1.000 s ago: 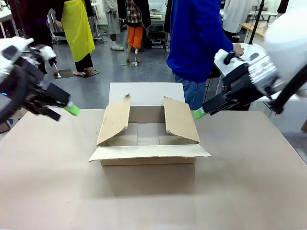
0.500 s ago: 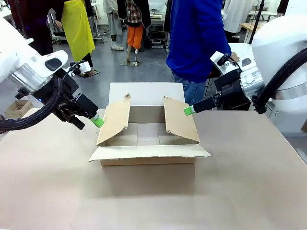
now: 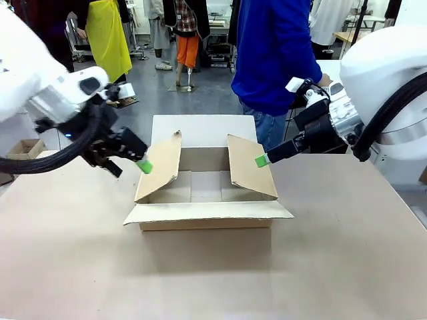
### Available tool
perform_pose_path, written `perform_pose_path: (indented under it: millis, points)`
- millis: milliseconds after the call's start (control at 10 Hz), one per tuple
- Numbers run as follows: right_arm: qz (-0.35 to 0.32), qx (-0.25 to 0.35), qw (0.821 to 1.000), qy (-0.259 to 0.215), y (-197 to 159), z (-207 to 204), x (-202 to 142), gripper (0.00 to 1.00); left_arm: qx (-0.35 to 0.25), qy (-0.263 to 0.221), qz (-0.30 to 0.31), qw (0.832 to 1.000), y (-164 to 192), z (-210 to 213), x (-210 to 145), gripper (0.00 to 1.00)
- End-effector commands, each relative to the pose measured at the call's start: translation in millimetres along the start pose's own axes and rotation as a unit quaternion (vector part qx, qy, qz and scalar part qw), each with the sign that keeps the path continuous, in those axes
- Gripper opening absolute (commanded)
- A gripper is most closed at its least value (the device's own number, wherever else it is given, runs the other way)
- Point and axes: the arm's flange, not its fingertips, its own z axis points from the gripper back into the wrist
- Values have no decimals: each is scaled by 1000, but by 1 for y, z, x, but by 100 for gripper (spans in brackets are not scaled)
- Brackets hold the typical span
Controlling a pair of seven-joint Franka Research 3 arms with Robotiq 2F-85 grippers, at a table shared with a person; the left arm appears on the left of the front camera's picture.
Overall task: Pack the gift set into the box.
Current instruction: Place both hands on the side flaps of the Package Box and spread them outward.
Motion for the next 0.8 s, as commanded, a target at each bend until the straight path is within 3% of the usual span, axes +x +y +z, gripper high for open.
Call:
perform_pose_path:
  millis: [0,400,700]
  points:
    - [-7,0,1000,5,2,5,2,100,57,59,40,996,-40,-15,41,100]
    - [-7,0,1000,5,2,5,2,100,186,91,150,967,-76,-52,89,100]
    - [-7,0,1000,5,2,5,2,100,233,43,216,947,-76,-79,111,100]
